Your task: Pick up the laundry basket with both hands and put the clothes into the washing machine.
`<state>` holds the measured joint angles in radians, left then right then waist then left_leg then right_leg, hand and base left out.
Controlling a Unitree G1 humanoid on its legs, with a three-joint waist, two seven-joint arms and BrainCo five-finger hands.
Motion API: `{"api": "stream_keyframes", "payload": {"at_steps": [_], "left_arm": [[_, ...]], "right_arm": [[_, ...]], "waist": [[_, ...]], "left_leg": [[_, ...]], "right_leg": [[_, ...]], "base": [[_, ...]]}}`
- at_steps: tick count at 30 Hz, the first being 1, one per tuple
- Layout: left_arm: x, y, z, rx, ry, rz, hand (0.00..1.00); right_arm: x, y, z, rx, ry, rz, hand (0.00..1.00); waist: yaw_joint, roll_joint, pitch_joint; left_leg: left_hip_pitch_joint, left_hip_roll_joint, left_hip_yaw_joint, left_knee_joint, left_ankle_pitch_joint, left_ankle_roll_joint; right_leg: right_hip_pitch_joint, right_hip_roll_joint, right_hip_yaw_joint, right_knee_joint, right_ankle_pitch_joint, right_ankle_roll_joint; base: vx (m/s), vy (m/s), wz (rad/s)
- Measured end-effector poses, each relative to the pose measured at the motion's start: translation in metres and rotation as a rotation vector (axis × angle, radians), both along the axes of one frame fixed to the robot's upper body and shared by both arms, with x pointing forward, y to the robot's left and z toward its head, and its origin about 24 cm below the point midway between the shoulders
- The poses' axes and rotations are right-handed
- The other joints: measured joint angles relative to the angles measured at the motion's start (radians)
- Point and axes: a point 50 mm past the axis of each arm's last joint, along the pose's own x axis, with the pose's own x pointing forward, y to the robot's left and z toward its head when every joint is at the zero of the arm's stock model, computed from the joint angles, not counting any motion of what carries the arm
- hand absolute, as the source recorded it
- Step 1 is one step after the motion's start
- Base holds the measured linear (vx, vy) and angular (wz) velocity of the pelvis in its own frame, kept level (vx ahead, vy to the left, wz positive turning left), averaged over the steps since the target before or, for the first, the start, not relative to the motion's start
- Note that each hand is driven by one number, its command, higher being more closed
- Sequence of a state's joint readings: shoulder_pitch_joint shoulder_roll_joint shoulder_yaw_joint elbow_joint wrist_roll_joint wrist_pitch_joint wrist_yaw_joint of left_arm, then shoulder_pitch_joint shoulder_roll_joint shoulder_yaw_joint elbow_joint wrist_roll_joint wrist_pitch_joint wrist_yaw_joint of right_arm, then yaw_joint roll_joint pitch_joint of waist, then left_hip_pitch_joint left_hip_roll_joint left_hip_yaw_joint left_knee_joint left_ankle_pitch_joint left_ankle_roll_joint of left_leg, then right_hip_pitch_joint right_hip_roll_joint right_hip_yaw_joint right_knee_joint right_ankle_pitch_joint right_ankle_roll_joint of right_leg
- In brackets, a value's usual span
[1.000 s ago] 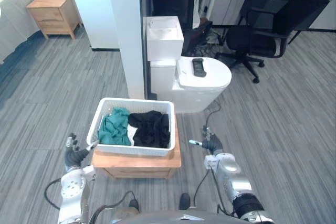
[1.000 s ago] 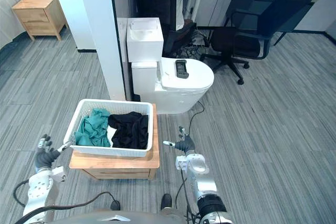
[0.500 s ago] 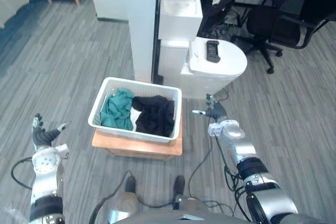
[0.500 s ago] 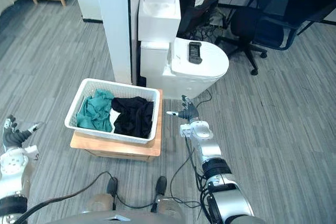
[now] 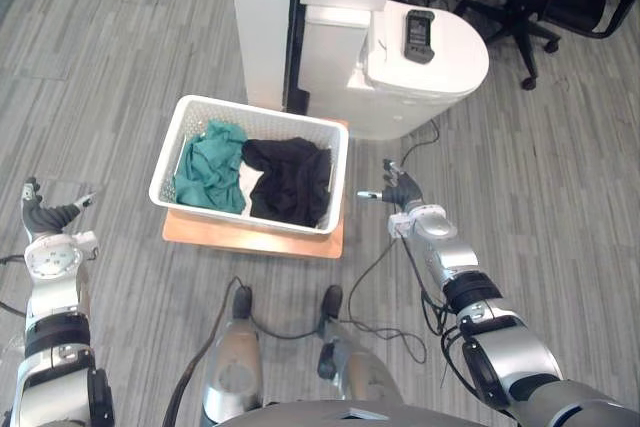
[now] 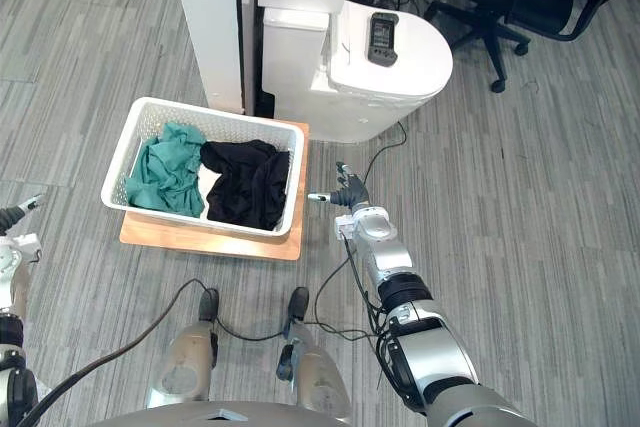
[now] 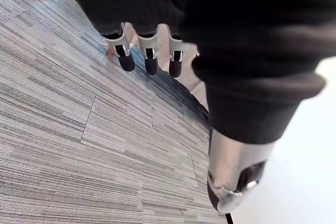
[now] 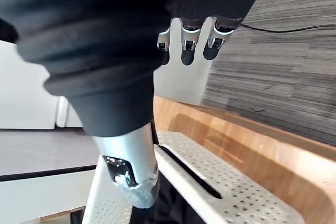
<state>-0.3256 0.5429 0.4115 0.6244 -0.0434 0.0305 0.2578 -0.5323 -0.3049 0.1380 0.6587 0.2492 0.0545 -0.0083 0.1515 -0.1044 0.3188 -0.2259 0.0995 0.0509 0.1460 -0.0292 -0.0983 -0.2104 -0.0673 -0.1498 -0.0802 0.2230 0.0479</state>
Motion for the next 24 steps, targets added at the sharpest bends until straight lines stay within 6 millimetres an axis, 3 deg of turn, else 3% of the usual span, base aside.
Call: {"api": "stream_keyframes", "payload": {"at_steps": [2, 10, 16, 24], "left_arm": [[0.006, 0.002, 0.009, 0.015, -0.011, -0.001, 0.0], [0.027, -0.012, 0.024, 0.034, -0.046, -0.063, 0.0], [0.044, -0.021, 0.046, 0.049, -0.11, -0.097, 0.0], [0.052, -0.024, 0.041, 0.028, -0.071, -0.086, 0.0]], "right_arm": [[0.005, -0.001, 0.007, -0.004, -0.019, -0.011, 0.0], [0.012, -0.013, 0.023, -0.007, -0.062, -0.061, 0.0], [0.021, -0.027, 0.048, -0.031, -0.128, -0.091, 0.0], [0.022, -0.027, 0.057, -0.038, -0.161, -0.084, 0.0]], "waist": [[-0.01, -0.002, 0.034], [-0.027, -0.004, 0.063], [-0.044, -0.002, 0.09], [-0.063, -0.001, 0.104]], "left_leg": [[-0.008, 0.006, 0.0, 0.015, -0.004, -0.003], [-0.061, 0.012, 0.008, 0.075, -0.032, -0.002], [-0.115, 0.029, 0.029, 0.138, -0.066, -0.001], [-0.13, 0.043, 0.046, 0.171, -0.088, -0.002]], "right_leg": [[-0.001, 0.004, -0.001, 0.0, 0.002, 0.0], [-0.033, 0.008, 0.011, 0.0, 0.013, 0.0], [-0.071, 0.021, 0.036, 0.0, 0.026, 0.001], [-0.084, 0.032, 0.058, 0.0, 0.029, 0.0]], "base": [[0.0, 0.0, 0.0], [0.01, 0.029, -0.05], [-0.02, 0.031, -0.14], [0.0, 0.028, -0.09]]}}
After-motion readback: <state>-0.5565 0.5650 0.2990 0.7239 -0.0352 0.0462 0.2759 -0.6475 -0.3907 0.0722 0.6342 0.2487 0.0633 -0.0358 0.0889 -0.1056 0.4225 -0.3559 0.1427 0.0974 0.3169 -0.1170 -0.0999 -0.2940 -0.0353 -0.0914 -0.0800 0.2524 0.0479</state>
